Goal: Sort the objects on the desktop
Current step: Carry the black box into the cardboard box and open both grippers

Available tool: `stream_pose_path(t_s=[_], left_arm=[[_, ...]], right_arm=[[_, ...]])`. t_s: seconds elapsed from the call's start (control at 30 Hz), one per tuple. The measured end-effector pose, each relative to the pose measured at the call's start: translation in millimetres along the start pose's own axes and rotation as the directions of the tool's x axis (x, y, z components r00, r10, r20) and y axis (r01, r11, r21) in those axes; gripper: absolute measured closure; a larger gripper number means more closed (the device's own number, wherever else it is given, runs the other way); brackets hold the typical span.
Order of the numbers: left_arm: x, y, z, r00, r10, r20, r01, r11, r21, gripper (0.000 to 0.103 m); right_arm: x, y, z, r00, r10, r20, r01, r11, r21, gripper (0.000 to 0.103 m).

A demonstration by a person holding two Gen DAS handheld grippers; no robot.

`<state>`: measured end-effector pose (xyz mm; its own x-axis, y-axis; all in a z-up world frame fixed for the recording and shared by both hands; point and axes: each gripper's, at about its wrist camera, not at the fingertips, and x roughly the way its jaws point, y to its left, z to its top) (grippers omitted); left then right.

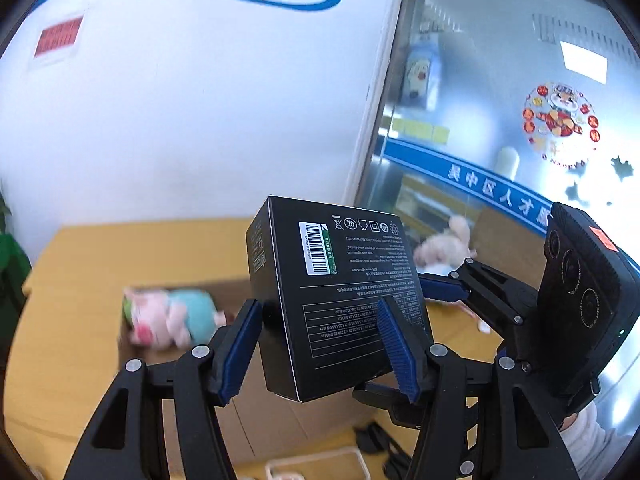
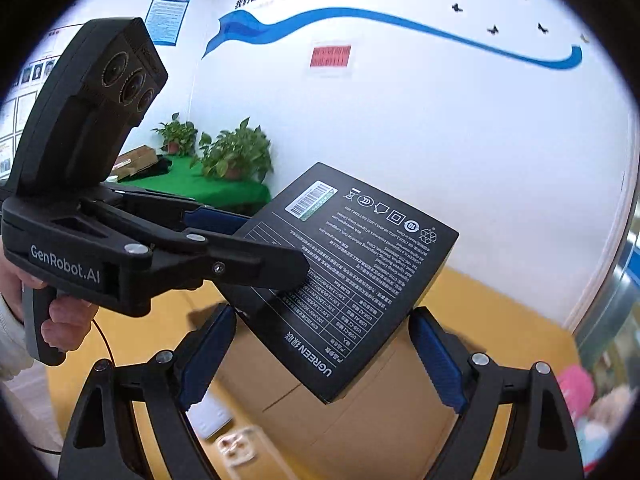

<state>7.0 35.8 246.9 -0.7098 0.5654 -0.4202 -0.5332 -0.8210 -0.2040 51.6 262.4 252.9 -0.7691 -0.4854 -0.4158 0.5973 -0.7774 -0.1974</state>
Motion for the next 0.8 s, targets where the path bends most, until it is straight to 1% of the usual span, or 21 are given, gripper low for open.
stream_pose_path(t_s=[0.1, 0.17, 0.2, 0.3, 0.37, 0.47, 0.53, 0.63, 0.73, 0.8], left_arm=[[23, 15, 41, 1.0, 0.026, 0.013, -0.027, 0.999, 0.026, 0.046], [46, 29, 62, 0.999, 0.035, -0.005, -0.035, 0.999, 0.034, 0.046], [60, 38, 72, 0.999, 0.032, -0.018, -0.031, 0.999, 0.022, 0.046], [102, 59, 90, 0.998, 0.029, -0.063, -0.029, 1.0, -0.005, 0.046], [132, 72, 94, 0.995, 0.03, -0.099, -0.033, 0.999, -0.029, 0.046], [179, 91, 89, 0.984, 0.039, -0.171, -0.051, 0.996, -0.068, 0.046], [214, 104, 78, 0.972, 0.046, -0.233, -0.069, 0.993, -0.092, 0.046], [264, 124, 53, 0.942, 0.049, -0.333, -0.099, 0.986, -0.136, 0.046], [305, 137, 24, 0.904, 0.05, -0.425, -0.129, 0.979, -0.159, 0.046], [328, 142, 5, 0.875, 0.052, -0.481, -0.147, 0.976, -0.163, 0.046]], right_arm=[[15, -28, 32, 1.0, 0.002, 0.013, -0.001, 1.0, -0.017, 0.014], [33, -47, 47, 1.0, 0.009, -0.01, -0.009, 1.0, -0.009, 0.014], [44, -59, 53, 1.0, 0.009, -0.021, -0.009, 1.0, -0.008, 0.014], [72, -86, 57, 0.998, 0.026, -0.055, -0.025, 1.0, 0.017, 0.014], [95, -103, 54, 0.995, 0.048, -0.082, -0.045, 0.998, 0.042, 0.014], [134, -126, 39, 0.987, 0.084, -0.135, -0.074, 0.994, 0.082, 0.014], [165, -137, 21, 0.977, 0.109, -0.184, -0.091, 0.991, 0.103, 0.014], [212, -147, -14, 0.952, 0.151, -0.267, -0.113, 0.982, 0.15, 0.014], [250, -151, -53, 0.921, 0.198, -0.337, -0.135, 0.97, 0.201, 0.014], [273, -155, -70, 0.898, 0.232, -0.374, -0.149, 0.96, 0.237, 0.014]])
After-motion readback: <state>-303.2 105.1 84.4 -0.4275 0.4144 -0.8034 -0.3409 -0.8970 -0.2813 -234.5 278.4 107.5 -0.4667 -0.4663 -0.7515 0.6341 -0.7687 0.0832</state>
